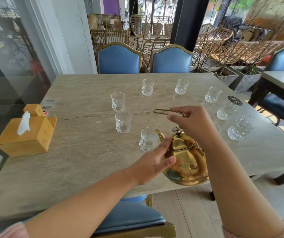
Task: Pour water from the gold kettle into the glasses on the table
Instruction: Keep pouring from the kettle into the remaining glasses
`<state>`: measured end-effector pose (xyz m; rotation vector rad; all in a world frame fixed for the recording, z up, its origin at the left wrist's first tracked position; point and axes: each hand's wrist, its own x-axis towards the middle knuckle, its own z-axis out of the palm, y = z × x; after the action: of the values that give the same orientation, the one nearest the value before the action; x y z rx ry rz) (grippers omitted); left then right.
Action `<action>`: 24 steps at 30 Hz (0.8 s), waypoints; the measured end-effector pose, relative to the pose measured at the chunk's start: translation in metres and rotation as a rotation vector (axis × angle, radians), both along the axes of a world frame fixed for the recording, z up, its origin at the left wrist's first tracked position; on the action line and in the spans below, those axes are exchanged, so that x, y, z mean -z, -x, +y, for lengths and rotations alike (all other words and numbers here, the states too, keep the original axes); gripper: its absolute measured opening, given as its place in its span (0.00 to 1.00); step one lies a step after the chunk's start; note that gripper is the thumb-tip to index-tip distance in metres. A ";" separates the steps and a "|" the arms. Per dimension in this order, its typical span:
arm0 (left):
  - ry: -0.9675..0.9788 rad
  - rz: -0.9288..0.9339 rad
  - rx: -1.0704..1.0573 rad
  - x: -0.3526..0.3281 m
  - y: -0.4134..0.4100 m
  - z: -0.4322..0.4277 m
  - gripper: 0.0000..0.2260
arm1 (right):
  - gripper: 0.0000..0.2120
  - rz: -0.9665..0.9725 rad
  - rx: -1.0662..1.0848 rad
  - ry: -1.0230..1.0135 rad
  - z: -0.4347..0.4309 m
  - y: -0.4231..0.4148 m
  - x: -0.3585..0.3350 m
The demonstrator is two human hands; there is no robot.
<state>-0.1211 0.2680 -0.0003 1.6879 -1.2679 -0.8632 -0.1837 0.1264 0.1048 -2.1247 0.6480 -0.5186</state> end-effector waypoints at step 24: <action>0.205 -0.378 -0.455 -0.060 0.042 -0.081 0.24 | 0.13 -0.170 -0.411 -0.373 -0.118 0.025 -0.046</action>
<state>-0.1634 0.1869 0.0601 1.9177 -1.0947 -0.1430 -0.2090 0.0086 0.1512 -1.7702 0.1818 -0.3148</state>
